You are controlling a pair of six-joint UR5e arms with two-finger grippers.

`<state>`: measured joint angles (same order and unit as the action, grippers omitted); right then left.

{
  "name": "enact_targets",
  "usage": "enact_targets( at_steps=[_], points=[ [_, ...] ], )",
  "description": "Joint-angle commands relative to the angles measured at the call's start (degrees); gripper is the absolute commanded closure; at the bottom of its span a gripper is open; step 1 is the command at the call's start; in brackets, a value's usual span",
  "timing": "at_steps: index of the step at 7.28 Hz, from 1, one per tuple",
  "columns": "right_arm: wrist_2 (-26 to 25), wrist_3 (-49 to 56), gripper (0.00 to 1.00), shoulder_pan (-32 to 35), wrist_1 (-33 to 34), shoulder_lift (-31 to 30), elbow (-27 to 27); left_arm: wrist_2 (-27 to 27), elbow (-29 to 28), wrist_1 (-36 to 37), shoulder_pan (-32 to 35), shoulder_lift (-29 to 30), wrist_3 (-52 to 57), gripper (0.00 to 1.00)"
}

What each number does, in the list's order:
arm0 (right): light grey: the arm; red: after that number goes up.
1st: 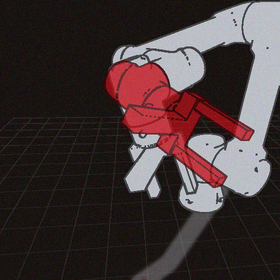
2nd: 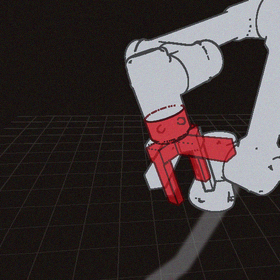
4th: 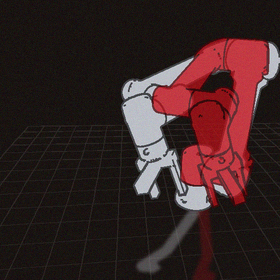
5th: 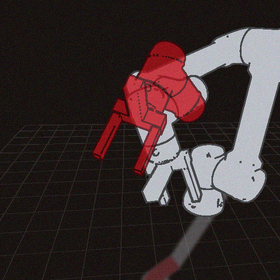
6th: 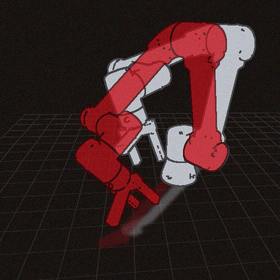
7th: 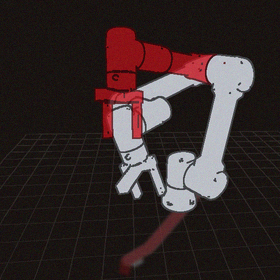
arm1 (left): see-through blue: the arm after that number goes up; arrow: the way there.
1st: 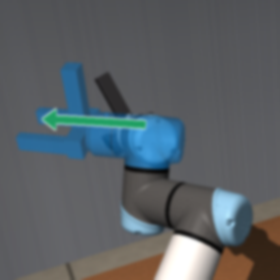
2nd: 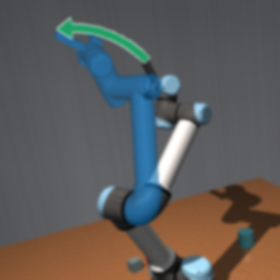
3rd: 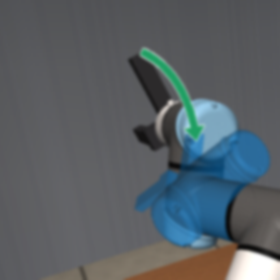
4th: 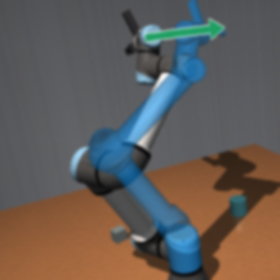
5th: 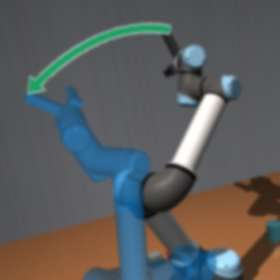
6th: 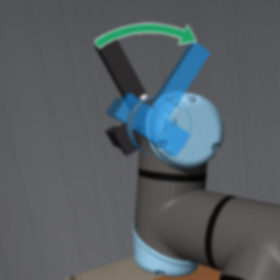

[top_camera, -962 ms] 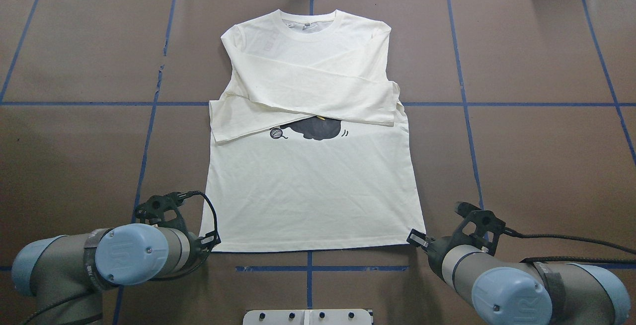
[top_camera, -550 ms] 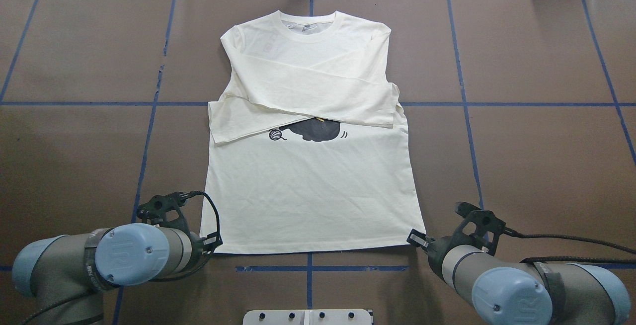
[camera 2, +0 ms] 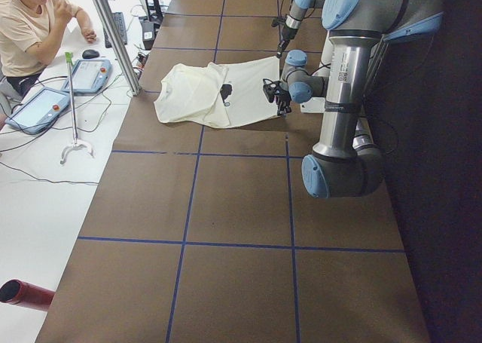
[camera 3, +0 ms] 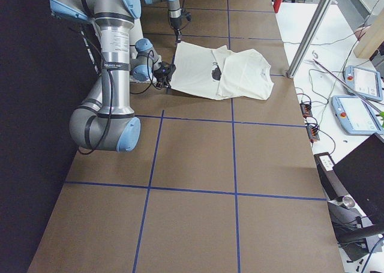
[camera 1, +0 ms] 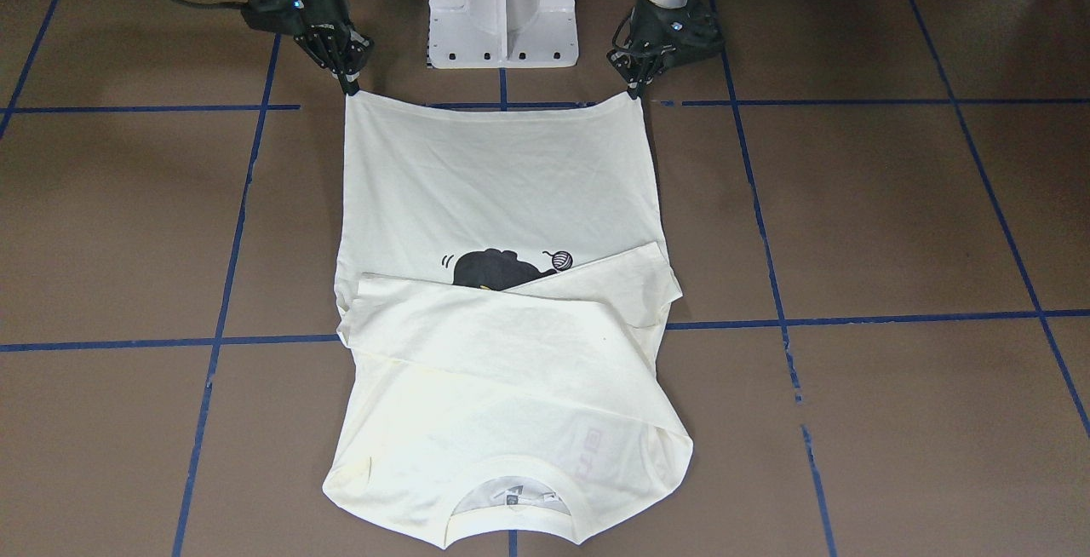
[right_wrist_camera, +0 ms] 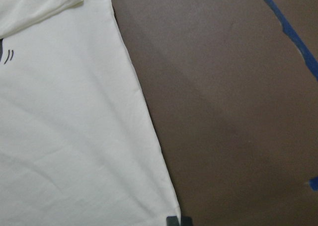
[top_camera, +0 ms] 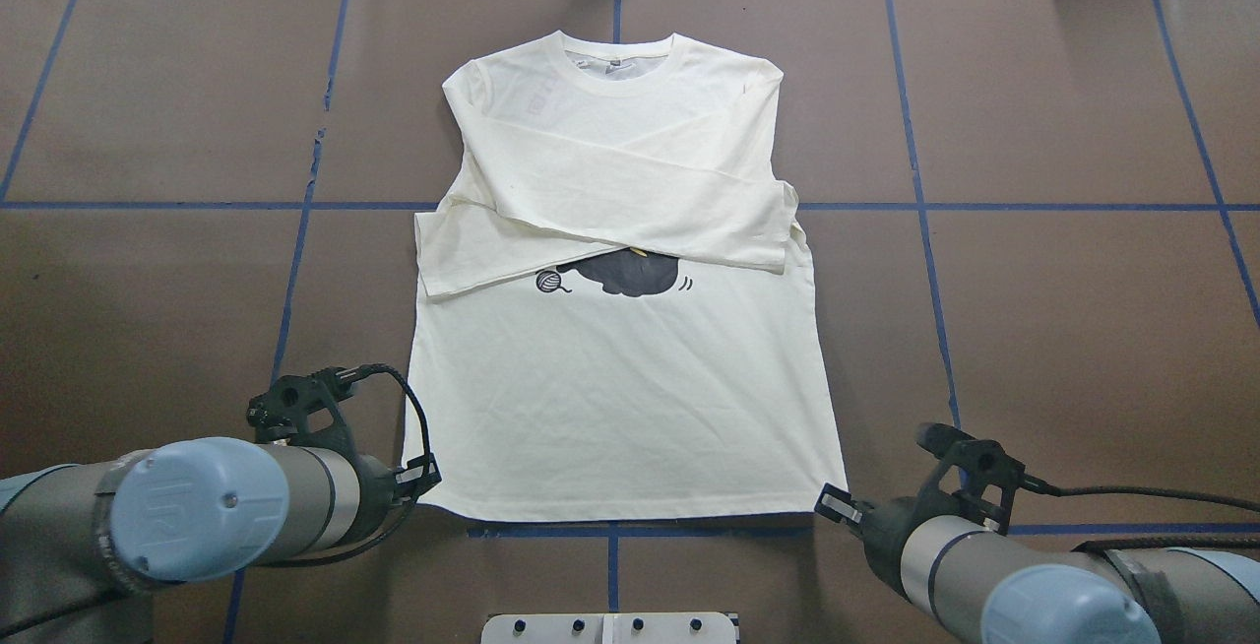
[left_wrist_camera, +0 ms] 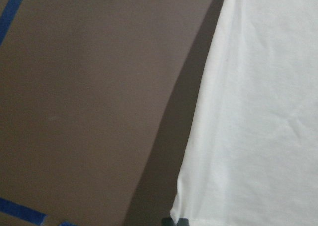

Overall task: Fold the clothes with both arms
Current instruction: 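Lift the hem with both grippers and fold it toward the collar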

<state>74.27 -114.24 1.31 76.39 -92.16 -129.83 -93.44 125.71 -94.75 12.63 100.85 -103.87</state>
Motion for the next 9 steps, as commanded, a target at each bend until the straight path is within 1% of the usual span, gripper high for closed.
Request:
enact_targets(
  at_steps=[1,2,3,4,5,6,7,8,9],
  points=[
    [0.0,-0.8,1.0,-5.34,0.07,-5.29,-7.86,-3.48,7.96,4.57,-1.28,-0.92,-2.73,1.0],
    [-0.26,-1.33,1.0,-5.62,0.07,-5.66,-7.98,-3.68,8.24,4.58,-1.81,-0.92,-2.48,1.0],
    [-0.44,-1.24,1.0,-4.32,0.07,-5.32,-8.33,-3.85,8.76,4.32,-2.16,0.04,-2.83,1.0],
    [-0.44,-0.81,1.0,-2.04,0.07,-4.35,-8.24,-3.68,8.94,4.4,-2.17,2.75,-2.4,1.0],
    [0.17,-0.11,1.0,1.64,0.07,-2.52,-7.46,-2.81,6.59,4.49,-1.82,3.38,-1.96,1.0],
    [0.61,3.99,1.0,5.07,0.16,1.76,-5.1,-2.71,5.35,4.58,2.45,5.48,-1.61,1.0],
    [6.18,9.08,1.0,13.45,0.6,9.03,0.23,-1.75,-0.58,4.49,7.36,9.5,5.79,1.0],
    [15.2,13.56,1.0,22.59,3.91,15.19,7.24,-0.87,-9.25,3.88,12.55,15.63,12.31,1.0],
    [18.33,20.83,1.0,28.94,4.46,23.61,16.36,-0.87,-15.6,-0.91,17.3,17.95,13.07,1.0]
  ],
)
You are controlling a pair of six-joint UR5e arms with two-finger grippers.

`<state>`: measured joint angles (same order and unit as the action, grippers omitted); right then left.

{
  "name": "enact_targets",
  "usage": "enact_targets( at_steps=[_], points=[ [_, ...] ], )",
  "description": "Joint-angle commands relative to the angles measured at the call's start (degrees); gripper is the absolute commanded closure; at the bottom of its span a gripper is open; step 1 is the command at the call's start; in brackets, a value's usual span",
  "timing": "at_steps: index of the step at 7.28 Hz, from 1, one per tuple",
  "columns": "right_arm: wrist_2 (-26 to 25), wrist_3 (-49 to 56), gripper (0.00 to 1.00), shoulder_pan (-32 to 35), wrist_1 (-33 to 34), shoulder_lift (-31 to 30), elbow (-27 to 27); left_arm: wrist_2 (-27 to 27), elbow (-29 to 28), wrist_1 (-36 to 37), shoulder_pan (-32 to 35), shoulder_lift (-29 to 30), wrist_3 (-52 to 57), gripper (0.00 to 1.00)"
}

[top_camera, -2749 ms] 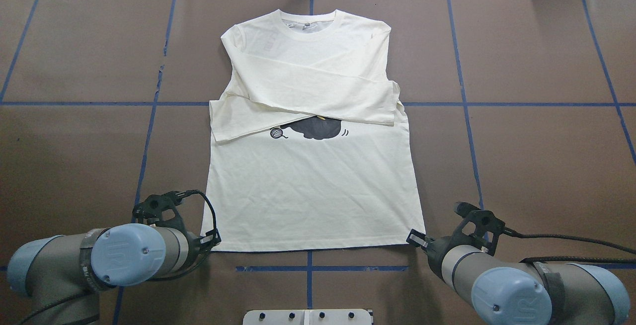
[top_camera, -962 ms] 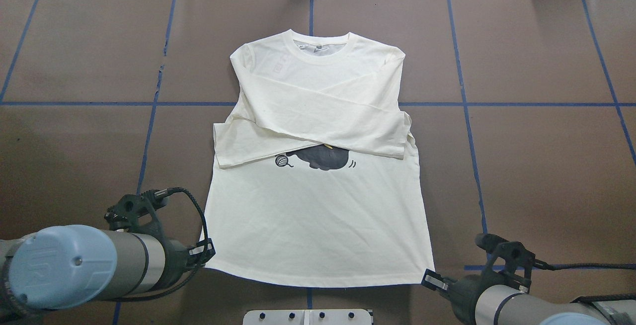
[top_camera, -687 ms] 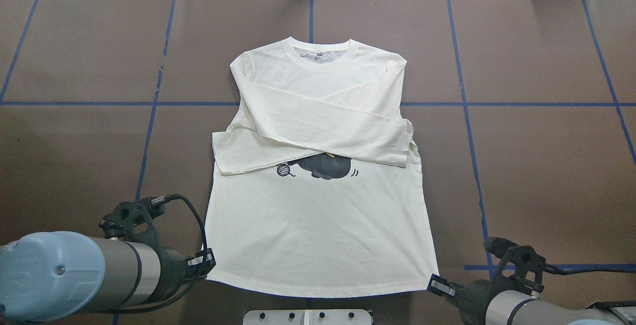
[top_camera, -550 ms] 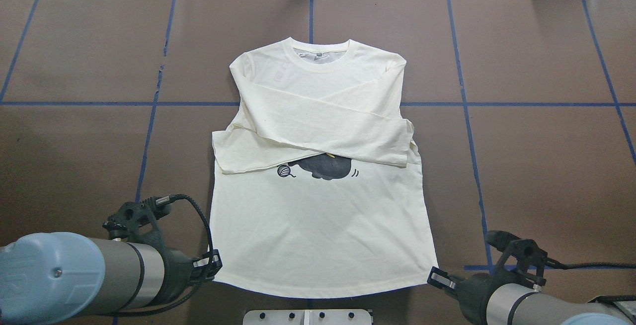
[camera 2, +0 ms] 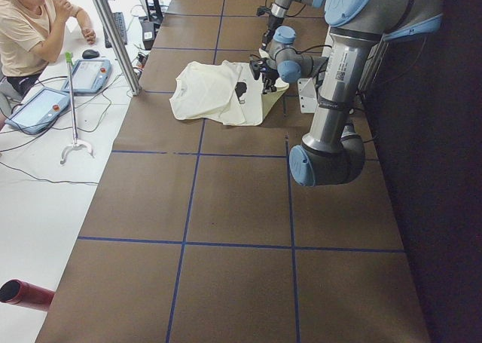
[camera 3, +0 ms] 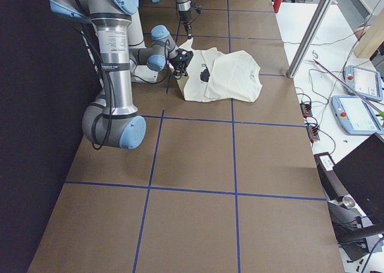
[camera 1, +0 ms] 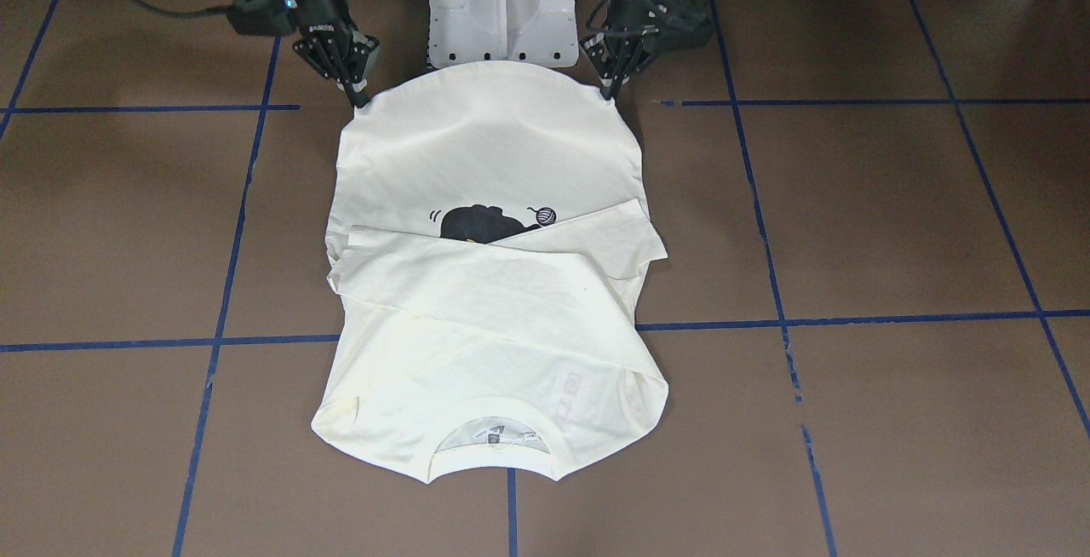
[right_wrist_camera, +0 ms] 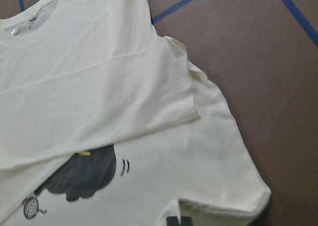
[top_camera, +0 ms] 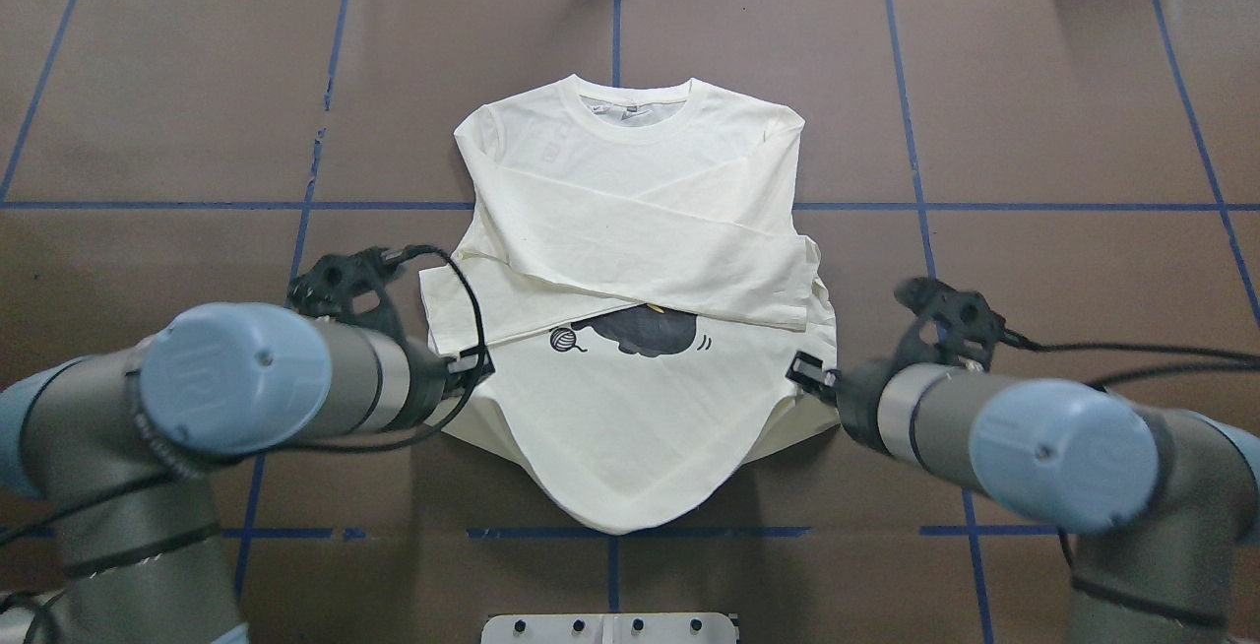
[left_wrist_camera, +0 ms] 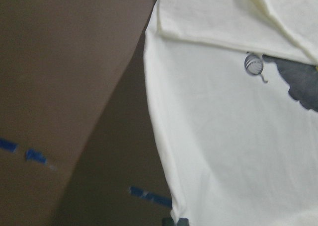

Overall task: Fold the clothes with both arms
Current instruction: 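Lift the hem with both grippers and fold it toward the collar, then lower the hem onto the shirt and open both grippers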

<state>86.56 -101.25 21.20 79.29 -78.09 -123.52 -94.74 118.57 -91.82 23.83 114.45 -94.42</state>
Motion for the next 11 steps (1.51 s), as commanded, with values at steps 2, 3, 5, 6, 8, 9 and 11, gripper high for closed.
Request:
enact_targets(
  at_steps=[2,3,5,6,8,9,11],
  points=[
    [7.04,15.59,1.0,16.47,0.87,15.58,23.44,0.17,-24.44,-23.05,12.09,5.95,3.63,1.0],
    [7.04,17.55,1.0,19.38,0.17,19.69,30.46,0.08,-30.01,-25.58,14.03,9.09,3.72,1.0],
    [7.83,17.66,1.0,22.56,-7.26,27.96,48.2,0.17,-39.16,-28.13,17.55,12.28,6.6,1.0],
    [8.18,17.66,1.0,23.27,-9.57,29.74,52.46,0.43,-43.82,-33.11,18.08,12.55,6.71,1.0],
    [8.36,17.75,1.0,24.15,-9.77,30.81,55.31,0.61,-48.33,-35.36,18.09,14.04,6.71,1.0],
    [8.27,17.75,1.0,24.24,-9.77,31.94,56.19,0.61,-49.04,-36.23,18.09,14.13,6.79,1.0],
    [8.45,17.75,1.0,24.07,-9.77,32.04,56.55,0.61,-49.14,-36.15,18.18,14.13,6.88,1.0]
  ],
)
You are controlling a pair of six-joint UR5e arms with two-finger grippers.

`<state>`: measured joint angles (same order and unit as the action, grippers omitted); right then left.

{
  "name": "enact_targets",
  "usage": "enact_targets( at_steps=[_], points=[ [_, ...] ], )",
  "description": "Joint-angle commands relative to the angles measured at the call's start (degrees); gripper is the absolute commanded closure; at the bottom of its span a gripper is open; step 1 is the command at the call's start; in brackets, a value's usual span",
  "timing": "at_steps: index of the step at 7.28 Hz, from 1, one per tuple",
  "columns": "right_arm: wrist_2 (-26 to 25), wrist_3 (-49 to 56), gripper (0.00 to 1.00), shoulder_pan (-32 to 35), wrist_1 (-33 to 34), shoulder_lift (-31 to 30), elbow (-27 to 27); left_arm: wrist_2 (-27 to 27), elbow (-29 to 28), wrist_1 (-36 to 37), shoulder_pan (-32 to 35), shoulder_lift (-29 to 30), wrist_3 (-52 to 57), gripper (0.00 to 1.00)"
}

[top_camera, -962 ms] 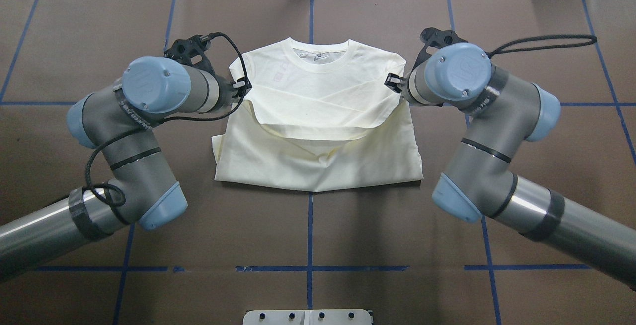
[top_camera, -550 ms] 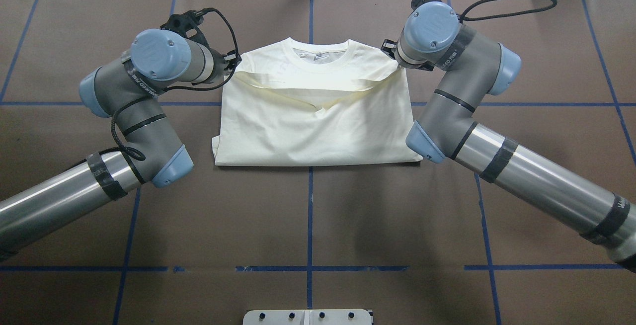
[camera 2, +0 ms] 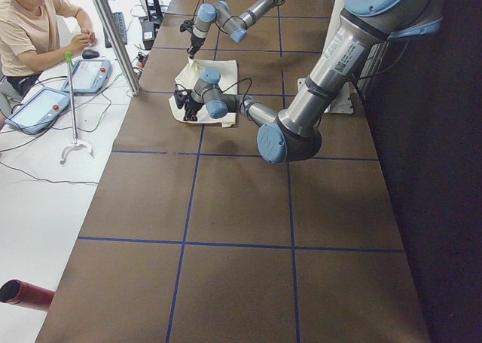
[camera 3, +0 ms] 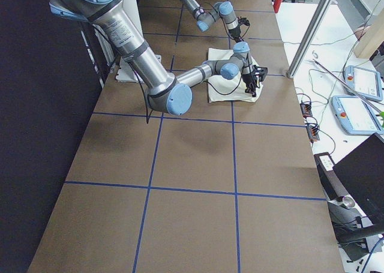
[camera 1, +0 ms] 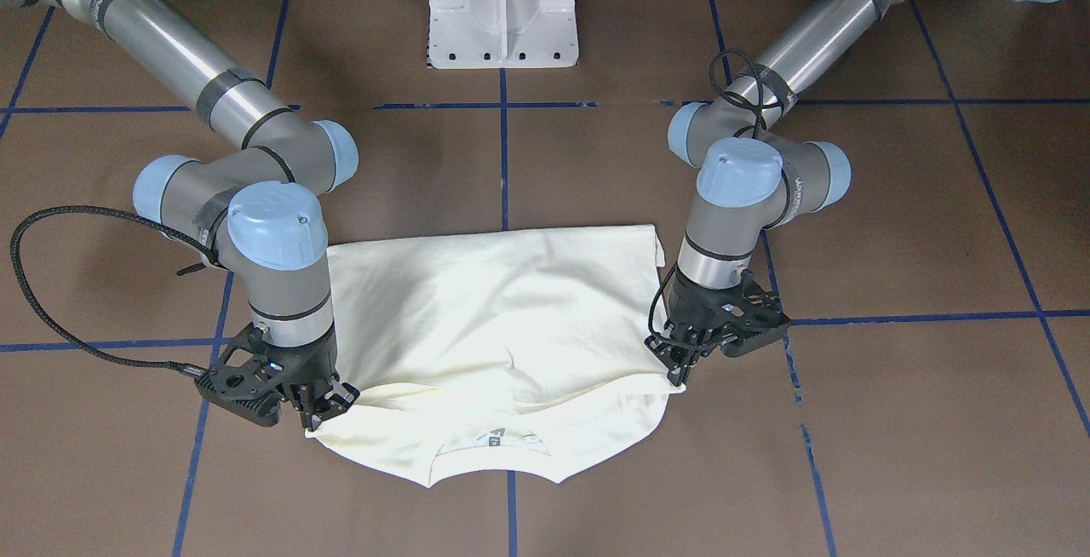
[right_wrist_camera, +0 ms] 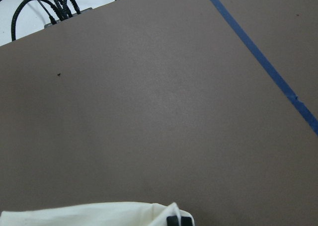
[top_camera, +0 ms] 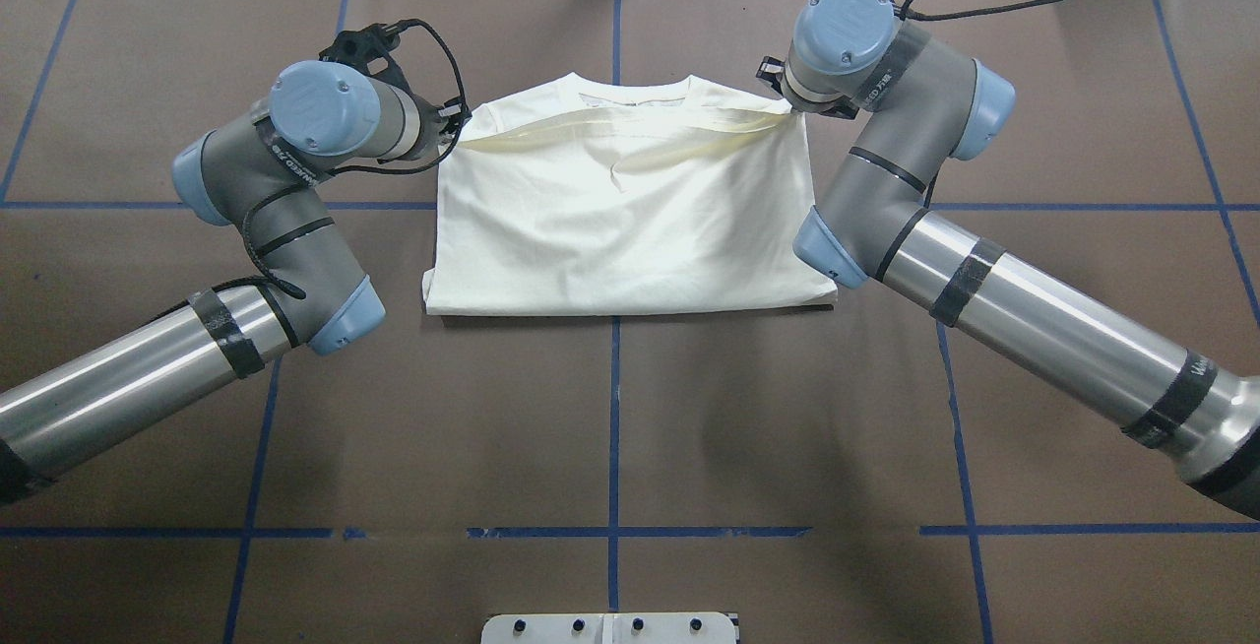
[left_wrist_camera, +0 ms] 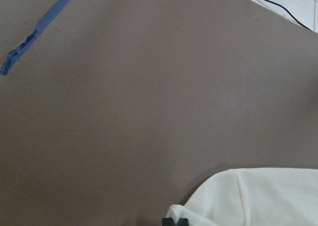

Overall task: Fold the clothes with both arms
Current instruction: 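Lower the hem onto the shirt and open both grippers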

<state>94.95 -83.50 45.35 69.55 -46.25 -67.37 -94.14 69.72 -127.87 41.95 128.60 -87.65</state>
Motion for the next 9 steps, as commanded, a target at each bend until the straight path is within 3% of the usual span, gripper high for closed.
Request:
enact_targets(
  at_steps=[1,2,4,5,7,9],
  points=[
    [0.06,0.0,1.0,-0.35,-0.02,0.2,0.31,0.01,-0.29,-0.1,0.06,-0.19,0.11,0.91],
    [0.06,-0.17,0.74,-0.35,-0.02,0.03,-0.3,-0.08,-0.29,-0.28,0.15,-0.19,-0.15,0.81],
    [1.27,-1.14,0.58,-1.13,-0.02,-3.55,-8.51,-0.52,0.24,-3.16,0.41,-0.54,-0.06,0.54],
    [4.68,-1.32,0.47,-1.31,-0.02,-6.02,-13.18,-0.61,0.5,-3.96,0.59,-0.89,-0.41,0.45],
    [5.51,-8.93,0.41,-6.3,-0.2,-16.36,-26.78,-3.41,9.17,-5.28,0.42,-4.21,-0.15,0.42],
    [4.81,-15.52,0.37,-9.92,-0.29,-23.33,-31.85,-3.42,12.62,-5.9,0.68,-4.76,-0.68,0.43]
  ],
)
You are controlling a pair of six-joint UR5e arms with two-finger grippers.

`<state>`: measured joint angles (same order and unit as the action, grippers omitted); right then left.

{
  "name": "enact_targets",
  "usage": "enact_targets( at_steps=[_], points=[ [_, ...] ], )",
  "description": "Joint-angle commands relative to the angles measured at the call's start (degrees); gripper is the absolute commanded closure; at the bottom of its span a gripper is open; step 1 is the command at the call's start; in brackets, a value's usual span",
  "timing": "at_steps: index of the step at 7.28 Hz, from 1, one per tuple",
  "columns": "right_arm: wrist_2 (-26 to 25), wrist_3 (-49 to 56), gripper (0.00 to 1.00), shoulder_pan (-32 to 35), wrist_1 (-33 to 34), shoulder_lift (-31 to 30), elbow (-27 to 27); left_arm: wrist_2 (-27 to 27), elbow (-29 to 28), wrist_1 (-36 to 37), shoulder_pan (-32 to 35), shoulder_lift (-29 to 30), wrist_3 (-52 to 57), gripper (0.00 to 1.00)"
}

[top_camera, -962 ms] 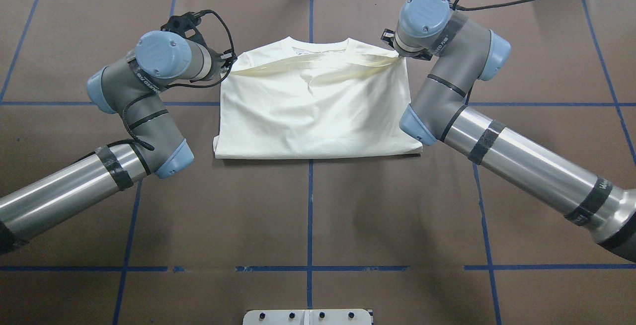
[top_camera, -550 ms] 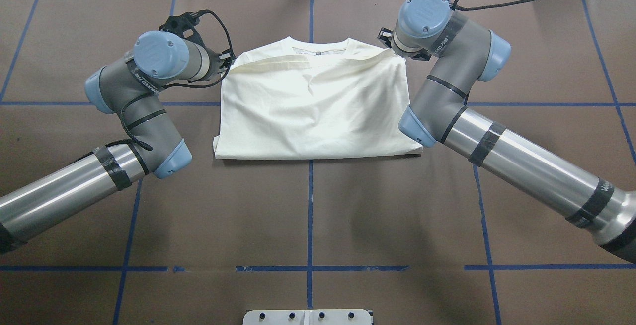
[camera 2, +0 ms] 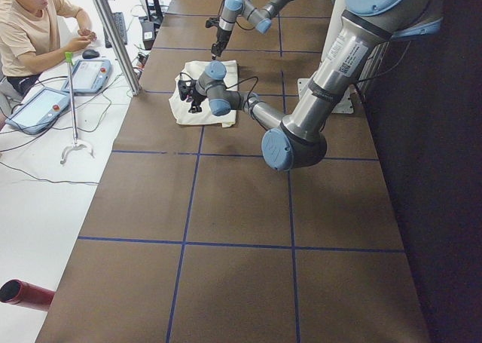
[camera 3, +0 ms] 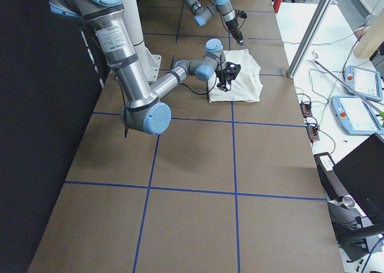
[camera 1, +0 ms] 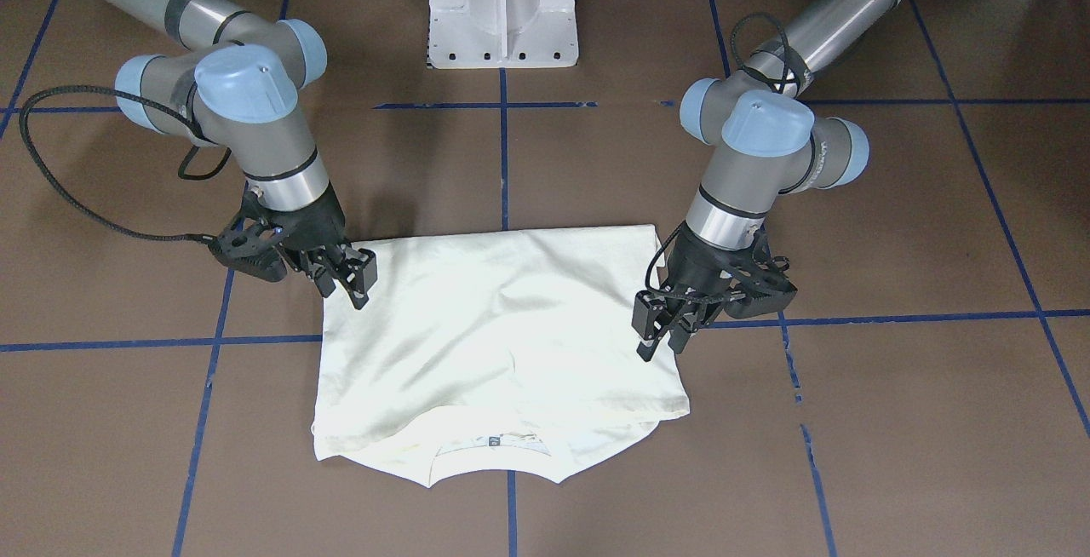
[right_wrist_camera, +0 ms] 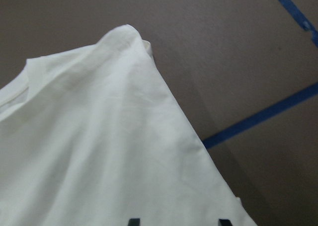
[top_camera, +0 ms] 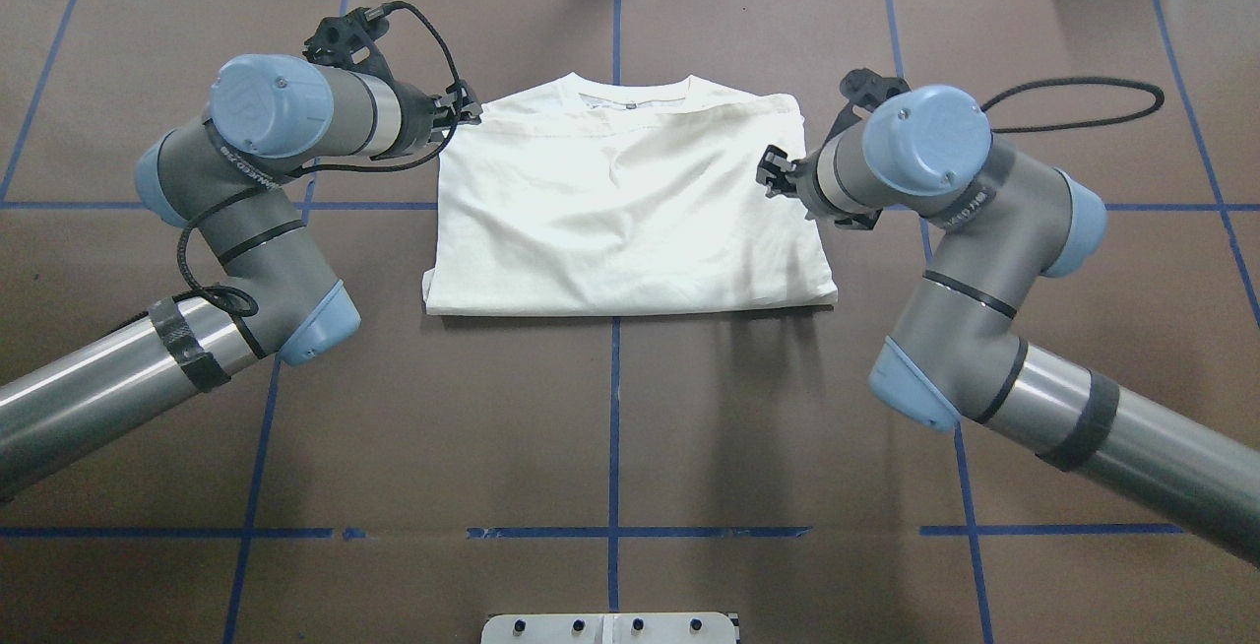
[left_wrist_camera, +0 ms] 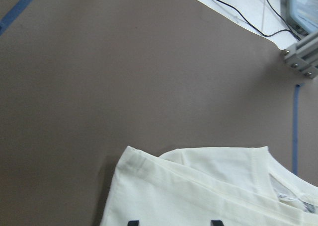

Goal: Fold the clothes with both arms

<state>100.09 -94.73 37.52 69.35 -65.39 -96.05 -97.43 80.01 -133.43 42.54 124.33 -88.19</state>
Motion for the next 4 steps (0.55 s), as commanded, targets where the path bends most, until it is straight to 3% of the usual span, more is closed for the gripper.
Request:
enact_targets(
  at_steps=[1,4],
  points=[
    [-0.77,-6.76,0.36,-3.06,-0.09,-5.18,-3.18,-0.04,3.3,-0.25,0.18,-0.49,-0.23,0.43],
    [-3.57,-6.87,0.37,-5.25,-0.01,-5.8,-2.65,-0.04,3.93,-0.16,0.27,-0.93,-0.23,0.43]
  ],
)
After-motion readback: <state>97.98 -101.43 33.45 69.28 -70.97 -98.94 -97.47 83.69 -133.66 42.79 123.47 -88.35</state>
